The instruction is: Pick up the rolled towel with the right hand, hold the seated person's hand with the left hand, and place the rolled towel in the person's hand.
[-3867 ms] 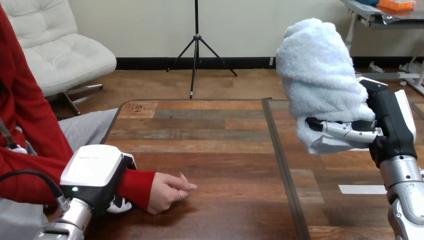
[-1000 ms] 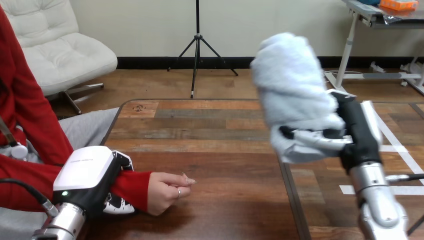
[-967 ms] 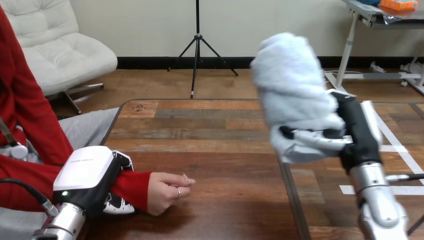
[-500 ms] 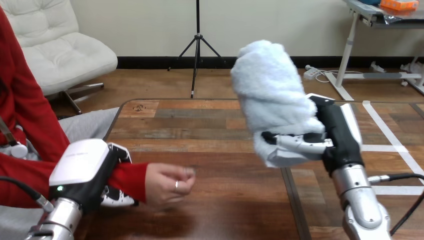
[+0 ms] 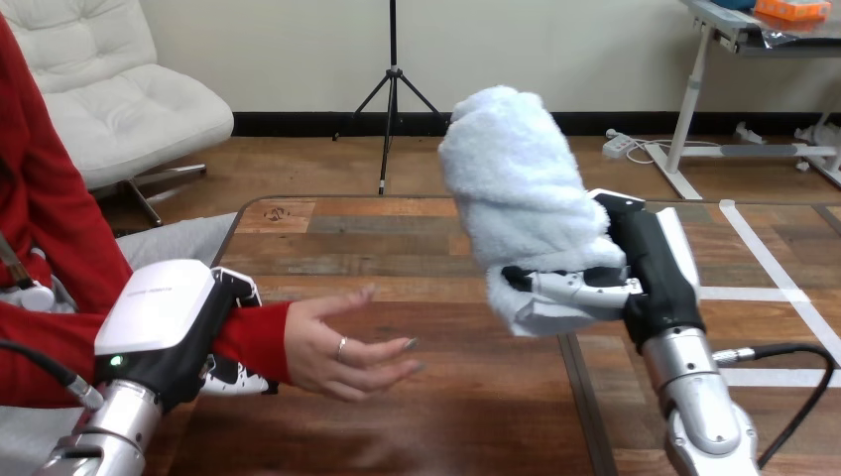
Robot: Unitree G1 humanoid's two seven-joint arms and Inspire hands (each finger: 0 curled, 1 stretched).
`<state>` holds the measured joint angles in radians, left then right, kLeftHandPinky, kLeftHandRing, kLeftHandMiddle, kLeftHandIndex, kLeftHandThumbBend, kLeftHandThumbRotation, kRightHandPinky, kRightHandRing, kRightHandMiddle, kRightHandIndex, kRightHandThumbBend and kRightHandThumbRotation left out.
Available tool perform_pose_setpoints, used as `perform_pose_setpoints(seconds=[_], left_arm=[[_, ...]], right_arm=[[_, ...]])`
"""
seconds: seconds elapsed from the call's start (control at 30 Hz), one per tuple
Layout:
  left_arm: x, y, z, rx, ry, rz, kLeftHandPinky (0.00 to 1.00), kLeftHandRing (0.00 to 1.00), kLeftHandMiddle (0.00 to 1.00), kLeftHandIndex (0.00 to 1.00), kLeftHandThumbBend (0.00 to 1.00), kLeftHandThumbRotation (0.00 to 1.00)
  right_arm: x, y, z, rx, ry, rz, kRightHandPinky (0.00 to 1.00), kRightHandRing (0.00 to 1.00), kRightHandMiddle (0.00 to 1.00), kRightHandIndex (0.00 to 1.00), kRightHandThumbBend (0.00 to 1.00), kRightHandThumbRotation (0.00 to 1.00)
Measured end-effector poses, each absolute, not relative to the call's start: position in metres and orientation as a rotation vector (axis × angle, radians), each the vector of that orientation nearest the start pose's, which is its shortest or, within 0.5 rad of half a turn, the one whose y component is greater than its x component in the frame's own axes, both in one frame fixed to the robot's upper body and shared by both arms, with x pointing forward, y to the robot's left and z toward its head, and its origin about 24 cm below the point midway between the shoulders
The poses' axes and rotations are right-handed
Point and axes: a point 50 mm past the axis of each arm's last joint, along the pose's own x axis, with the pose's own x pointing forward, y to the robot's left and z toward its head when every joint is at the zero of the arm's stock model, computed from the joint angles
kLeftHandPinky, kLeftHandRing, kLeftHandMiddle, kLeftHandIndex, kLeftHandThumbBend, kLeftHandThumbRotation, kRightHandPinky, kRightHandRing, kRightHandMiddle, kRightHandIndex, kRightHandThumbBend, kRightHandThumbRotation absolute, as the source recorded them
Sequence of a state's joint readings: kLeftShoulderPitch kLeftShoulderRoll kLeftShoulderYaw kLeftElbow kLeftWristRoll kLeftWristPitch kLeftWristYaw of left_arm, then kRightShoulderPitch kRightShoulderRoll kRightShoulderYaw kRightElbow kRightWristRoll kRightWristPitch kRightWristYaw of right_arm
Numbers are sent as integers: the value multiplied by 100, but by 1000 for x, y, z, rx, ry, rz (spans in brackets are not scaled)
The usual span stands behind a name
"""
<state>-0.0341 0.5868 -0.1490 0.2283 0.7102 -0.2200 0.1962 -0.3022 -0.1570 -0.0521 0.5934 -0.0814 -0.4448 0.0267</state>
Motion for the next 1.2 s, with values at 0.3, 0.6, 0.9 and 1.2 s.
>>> perform_pose_setpoints(seconds=[0.3, 0.6, 0.9, 1.2], left_arm=[[253, 233, 41, 1253, -127, -122, 25, 29, 35, 36, 79, 0], [254, 232, 45, 1233, -140, -113, 26, 30, 36, 36, 80, 0], [255, 231, 48, 1231, -152, -112, 28, 32, 38, 38, 80, 0], [256, 227, 54, 1224, -175, -114, 28, 32, 38, 37, 85, 0]], right_arm=[[302, -170, 31, -216, -146, 69, 31, 36, 40, 41, 82, 0], [301, -161, 30, -198, -145, 84, 30, 34, 40, 41, 81, 0], [300, -154, 30, -232, -158, 119, 28, 34, 40, 41, 81, 0], [299, -151, 28, -249, -182, 139, 30, 35, 41, 41, 82, 0]])
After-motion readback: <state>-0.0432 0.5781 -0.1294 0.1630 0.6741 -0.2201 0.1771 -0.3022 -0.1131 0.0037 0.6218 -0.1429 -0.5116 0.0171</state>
